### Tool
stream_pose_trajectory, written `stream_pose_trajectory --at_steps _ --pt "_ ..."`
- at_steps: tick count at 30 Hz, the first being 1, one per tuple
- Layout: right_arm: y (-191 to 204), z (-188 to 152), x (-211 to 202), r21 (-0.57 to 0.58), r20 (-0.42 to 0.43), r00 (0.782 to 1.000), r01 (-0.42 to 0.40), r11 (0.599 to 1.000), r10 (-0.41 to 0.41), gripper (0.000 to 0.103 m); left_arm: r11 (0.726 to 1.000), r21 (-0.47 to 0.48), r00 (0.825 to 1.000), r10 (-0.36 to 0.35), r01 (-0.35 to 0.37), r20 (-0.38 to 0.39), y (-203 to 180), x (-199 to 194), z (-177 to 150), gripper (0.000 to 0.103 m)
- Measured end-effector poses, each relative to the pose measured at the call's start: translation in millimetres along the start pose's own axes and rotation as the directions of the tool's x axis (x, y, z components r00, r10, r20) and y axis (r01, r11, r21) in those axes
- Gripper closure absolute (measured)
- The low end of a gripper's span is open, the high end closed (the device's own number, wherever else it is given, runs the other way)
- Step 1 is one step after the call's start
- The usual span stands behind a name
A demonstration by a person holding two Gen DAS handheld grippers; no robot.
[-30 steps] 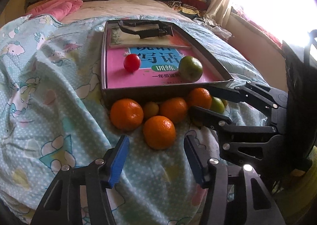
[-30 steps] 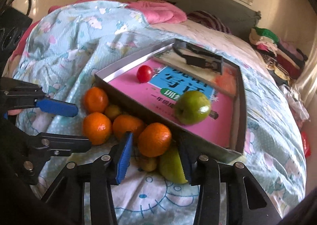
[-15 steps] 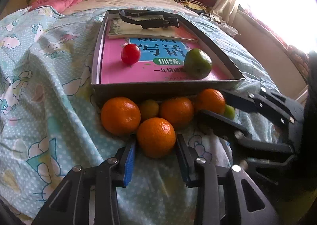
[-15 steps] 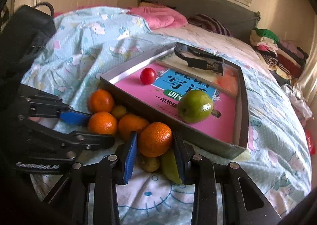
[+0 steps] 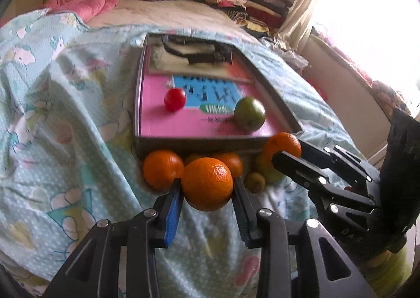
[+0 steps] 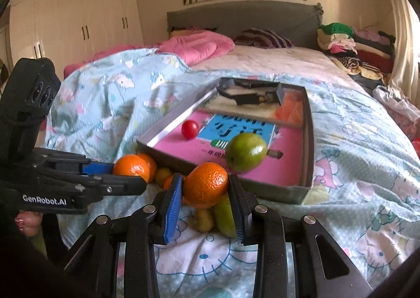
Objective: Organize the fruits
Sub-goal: 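Grasp an orange with the left tool while the right tool grasps another orange, then carry both oranges into the tray and open both tools to release them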
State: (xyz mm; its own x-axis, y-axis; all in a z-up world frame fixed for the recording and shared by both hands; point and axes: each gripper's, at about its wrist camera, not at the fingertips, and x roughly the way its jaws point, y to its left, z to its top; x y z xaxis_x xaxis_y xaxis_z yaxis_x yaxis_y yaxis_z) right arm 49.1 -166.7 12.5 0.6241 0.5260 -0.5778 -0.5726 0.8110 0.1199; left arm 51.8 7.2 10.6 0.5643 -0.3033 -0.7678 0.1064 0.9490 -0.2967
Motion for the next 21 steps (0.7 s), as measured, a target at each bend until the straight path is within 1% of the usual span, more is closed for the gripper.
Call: stream_pose_trajectory --at_steps 4,8,14,21 --pt "-5 6 -5 0.013 0.020 1.000 0.023 1.000 -0.023 0.068 1.000 0.005 1.000 0.009 -0.009 0.028 -3 -5 11 0.066" --pt "-17 9 -4 0.048 0.016 0.998 0.055 0.997 -0.056 0.068 1.000 0.008 0.999 0.020 -0.020 0.038 -3 -3 22 0.066" --pt "-36 10 -2 0.093 0.013 0.996 0.083 0.992 -0.085 0.068 0.999 0.001 0.999 0.037 -0.037 0.032 1 12 37 0.066" --pt "-44 12 1 0.103 0.015 0.994 0.107 0.989 -0.109 0.067 0.998 0.012 0.998 0.057 -0.058 0.027 3 25 47 0.066"
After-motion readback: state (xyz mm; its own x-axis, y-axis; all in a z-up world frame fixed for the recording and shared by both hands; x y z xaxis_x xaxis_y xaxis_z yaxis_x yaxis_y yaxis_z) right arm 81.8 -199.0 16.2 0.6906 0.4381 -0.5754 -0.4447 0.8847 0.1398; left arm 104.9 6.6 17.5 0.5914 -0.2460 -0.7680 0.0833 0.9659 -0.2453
